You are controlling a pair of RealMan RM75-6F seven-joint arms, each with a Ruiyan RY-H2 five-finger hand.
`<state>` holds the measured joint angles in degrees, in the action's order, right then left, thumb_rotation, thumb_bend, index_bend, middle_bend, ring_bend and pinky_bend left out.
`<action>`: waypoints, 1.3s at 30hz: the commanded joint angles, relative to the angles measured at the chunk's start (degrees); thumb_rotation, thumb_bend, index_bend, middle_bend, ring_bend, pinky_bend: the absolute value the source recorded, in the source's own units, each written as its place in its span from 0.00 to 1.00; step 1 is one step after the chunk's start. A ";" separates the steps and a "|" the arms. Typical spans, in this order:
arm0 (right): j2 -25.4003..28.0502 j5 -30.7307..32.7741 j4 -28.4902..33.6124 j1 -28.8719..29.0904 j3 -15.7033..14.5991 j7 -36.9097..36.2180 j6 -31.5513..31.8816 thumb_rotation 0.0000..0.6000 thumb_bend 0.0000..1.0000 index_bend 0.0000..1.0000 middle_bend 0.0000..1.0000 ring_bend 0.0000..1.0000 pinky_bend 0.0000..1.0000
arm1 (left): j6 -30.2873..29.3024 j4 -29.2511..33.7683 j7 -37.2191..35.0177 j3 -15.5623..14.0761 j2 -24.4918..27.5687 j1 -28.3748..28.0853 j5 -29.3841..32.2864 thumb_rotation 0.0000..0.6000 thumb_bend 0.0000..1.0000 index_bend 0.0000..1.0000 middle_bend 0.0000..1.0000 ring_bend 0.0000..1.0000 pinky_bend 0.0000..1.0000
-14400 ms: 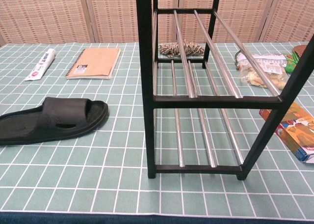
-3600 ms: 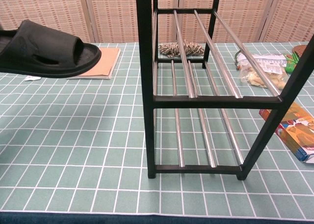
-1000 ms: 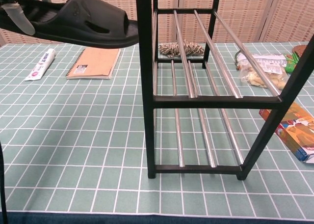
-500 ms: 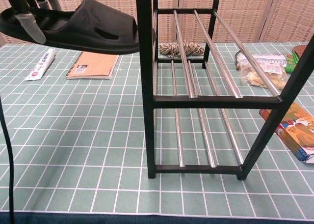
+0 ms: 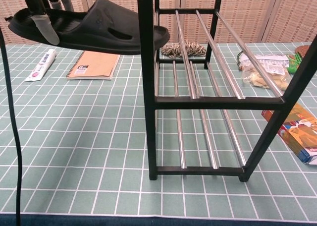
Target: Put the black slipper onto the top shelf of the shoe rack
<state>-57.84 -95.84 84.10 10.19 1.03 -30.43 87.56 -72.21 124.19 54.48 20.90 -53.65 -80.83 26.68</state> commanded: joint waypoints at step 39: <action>0.95 -2.12 -0.96 0.29 -1.26 -4.17 0.96 1.00 0.34 0.00 0.00 0.00 0.00 | -6.01 -8.22 7.62 6.63 -13.88 -5.09 2.80 1.00 0.15 0.42 0.31 0.18 0.14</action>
<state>-56.90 -97.96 83.14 10.48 -0.22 -34.59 88.51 -78.00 116.29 61.72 27.32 -67.16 -85.74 29.32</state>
